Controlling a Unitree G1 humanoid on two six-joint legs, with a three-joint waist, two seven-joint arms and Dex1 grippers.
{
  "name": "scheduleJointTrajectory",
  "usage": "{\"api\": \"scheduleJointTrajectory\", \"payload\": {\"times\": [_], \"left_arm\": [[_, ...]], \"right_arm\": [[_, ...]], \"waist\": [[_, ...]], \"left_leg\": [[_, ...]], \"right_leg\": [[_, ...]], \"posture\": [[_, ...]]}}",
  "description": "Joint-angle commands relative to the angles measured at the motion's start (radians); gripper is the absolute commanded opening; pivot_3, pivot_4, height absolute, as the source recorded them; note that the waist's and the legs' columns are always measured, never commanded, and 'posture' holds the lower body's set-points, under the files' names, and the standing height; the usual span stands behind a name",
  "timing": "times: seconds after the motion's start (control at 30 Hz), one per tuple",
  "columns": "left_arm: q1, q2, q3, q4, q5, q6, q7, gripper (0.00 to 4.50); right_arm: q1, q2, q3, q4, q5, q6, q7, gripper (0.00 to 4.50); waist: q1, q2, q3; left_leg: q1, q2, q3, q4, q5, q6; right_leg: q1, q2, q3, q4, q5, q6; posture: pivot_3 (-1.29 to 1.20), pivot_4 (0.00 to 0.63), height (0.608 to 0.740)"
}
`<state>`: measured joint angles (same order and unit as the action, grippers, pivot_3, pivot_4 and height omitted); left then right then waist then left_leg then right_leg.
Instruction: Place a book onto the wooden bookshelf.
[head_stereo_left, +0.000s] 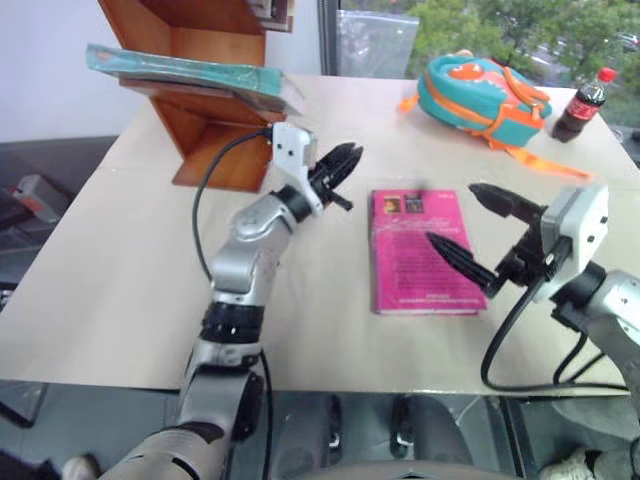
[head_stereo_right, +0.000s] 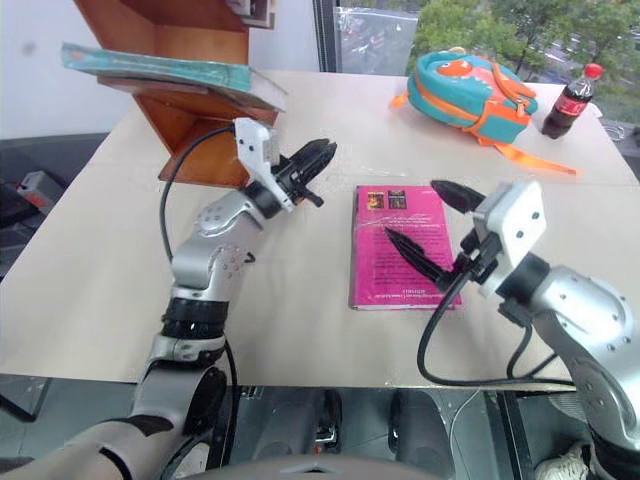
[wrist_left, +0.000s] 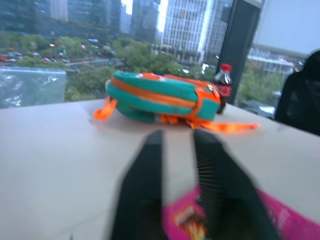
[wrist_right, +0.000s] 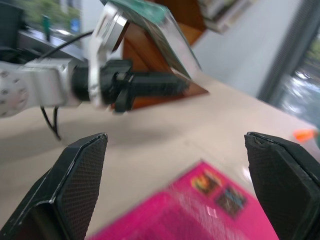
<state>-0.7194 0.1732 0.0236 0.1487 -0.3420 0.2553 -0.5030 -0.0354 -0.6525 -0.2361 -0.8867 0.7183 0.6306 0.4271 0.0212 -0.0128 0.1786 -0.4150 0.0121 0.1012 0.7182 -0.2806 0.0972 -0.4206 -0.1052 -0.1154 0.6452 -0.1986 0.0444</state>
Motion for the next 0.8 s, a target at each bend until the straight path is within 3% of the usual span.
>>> {"api": "scheduleJointTrajectory", "payload": {"times": [0.03, 0.2, 0.37, 0.57, 0.63, 0.8], "left_arm": [[-0.132, -0.039, 0.031, 0.172, 0.093, -0.217, 0.113, 0.04], [-0.296, -0.053, 0.078, 0.460, 0.282, -0.445, 0.497, 0.04], [-0.298, -0.046, 0.115, 0.519, 0.336, -0.530, 0.672, 0.04], [-0.170, -0.084, 0.063, 0.396, 0.249, -0.488, 0.467, 0.04], [-0.092, -0.081, 0.020, 0.316, 0.193, -0.438, 0.314, 0.04], [0.144, 0.015, -0.037, 0.070, 0.054, -0.241, 0.018, 0.04]], "right_arm": [[0.053, 0.004, -0.043, -0.076, 0.009, -0.006, -0.037, 4.50], [0.068, 0.005, -0.055, -0.091, 0.020, -0.010, -0.067, 4.50], [0.066, -0.012, -0.086, -0.082, 0.041, -0.017, -0.064, 4.50], [0.058, -0.035, -0.109, -0.057, 0.055, -0.019, -0.051, 4.50], [0.063, -0.048, -0.109, -0.042, 0.047, -0.019, -0.039, 4.50], [0.087, -0.096, -0.088, 0.031, -0.038, -0.040, 0.025, 4.50]], "waist": [[-0.001, 0.000, 0.000], [-0.003, -0.001, 0.000], [-0.006, -0.001, 0.000], [-0.007, -0.001, 0.000], [-0.007, -0.001, 0.000], [-0.009, 0.000, 0.000]], "left_leg": [[0.000, 0.000, 0.000, 0.000, 0.000, 0.000], [0.000, 0.000, -0.001, 0.000, -0.001, 0.001], [-0.001, 0.000, 0.000, -0.001, -0.002, 0.004], [0.000, 0.000, 0.001, -0.002, -0.003, 0.004], [0.000, 0.000, 0.001, -0.002, -0.003, 0.004], [-0.001, 0.000, 0.001, -0.002, -0.003, 0.004]], "right_leg": [[0.000, 0.000, 0.000, 0.000, 0.000, 0.000], [0.001, -0.001, 0.000, -0.001, 0.000, 0.000], [0.000, -0.001, -0.001, -0.002, 0.000, 0.000], [0.000, -0.001, 0.001, -0.003, 0.000, 0.000], [0.000, -0.002, 0.000, -0.003, 0.000, 0.000], [0.000, -0.003, 0.000, -0.004, 0.000, 0.000]], "posture": [[0.00, 0.150, 0.740], [0.00, 0.150, 0.740], [0.00, 0.150, 0.740], [0.00, 0.150, 0.740], [0.00, 0.150, 0.740], [0.00, 0.150, 0.740]]}}
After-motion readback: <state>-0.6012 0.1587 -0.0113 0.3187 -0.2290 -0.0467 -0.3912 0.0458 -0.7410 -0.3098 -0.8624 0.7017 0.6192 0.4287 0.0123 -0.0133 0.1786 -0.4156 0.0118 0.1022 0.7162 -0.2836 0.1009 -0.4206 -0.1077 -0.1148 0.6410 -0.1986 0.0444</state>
